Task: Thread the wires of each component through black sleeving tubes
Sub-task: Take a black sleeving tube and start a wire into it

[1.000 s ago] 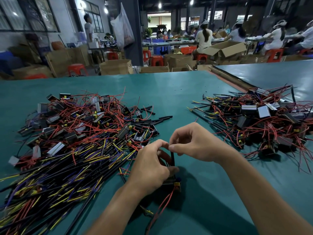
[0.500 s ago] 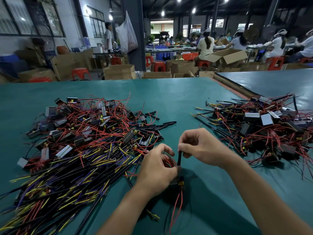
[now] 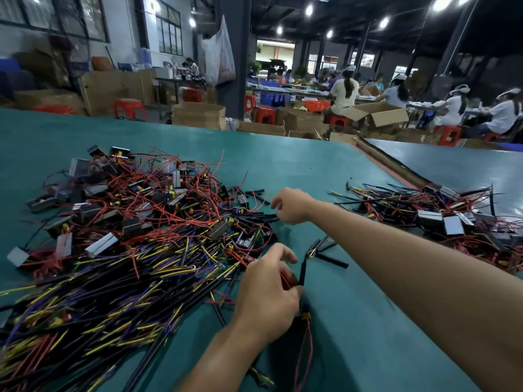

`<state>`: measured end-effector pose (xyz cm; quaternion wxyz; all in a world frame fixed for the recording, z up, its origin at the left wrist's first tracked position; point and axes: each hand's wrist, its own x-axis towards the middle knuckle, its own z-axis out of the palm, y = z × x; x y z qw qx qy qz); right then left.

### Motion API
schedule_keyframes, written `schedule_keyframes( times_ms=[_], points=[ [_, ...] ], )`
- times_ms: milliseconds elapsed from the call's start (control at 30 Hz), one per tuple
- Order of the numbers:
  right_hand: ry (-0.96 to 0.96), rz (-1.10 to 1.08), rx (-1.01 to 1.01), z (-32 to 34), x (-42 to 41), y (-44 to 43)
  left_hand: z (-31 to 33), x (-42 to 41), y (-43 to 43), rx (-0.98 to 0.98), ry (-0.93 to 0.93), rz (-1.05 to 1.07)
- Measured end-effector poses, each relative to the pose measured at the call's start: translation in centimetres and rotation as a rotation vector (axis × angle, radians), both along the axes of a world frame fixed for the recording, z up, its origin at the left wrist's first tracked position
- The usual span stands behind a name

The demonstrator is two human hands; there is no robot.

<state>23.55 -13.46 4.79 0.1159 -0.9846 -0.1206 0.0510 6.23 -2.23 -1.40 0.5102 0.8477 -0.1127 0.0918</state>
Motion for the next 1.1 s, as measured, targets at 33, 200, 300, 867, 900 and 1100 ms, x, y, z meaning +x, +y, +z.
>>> schedule_keyframes(
  times_ms=[33,200,300,867,900,1100],
  points=[
    [0.019,0.01,-0.083,-0.4,0.7,0.0,-0.1,0.1,0.0,0.011,-0.01,0.008],
    [-0.09,0.051,-0.187,-2.1,2.0,-0.3,0.1,0.1,0.0,0.018,-0.019,0.024],
    [-0.105,0.054,-0.141,-2.8,2.1,-0.8,0.5,-0.2,0.0,-0.008,-0.005,0.015],
    [-0.063,-0.192,1.191,-0.3,-10.1,-3.0,1.5,0.4,1.3,-0.36,0.173,-0.048],
    [-0.076,-0.158,1.243,-0.3,-11.7,-3.0,1.6,0.5,1.2,-0.429,0.226,-0.069],
    [-0.291,0.087,1.114,0.3,-15.4,-3.3,1.9,0.4,0.6,-0.505,0.285,-0.095]
  ],
)
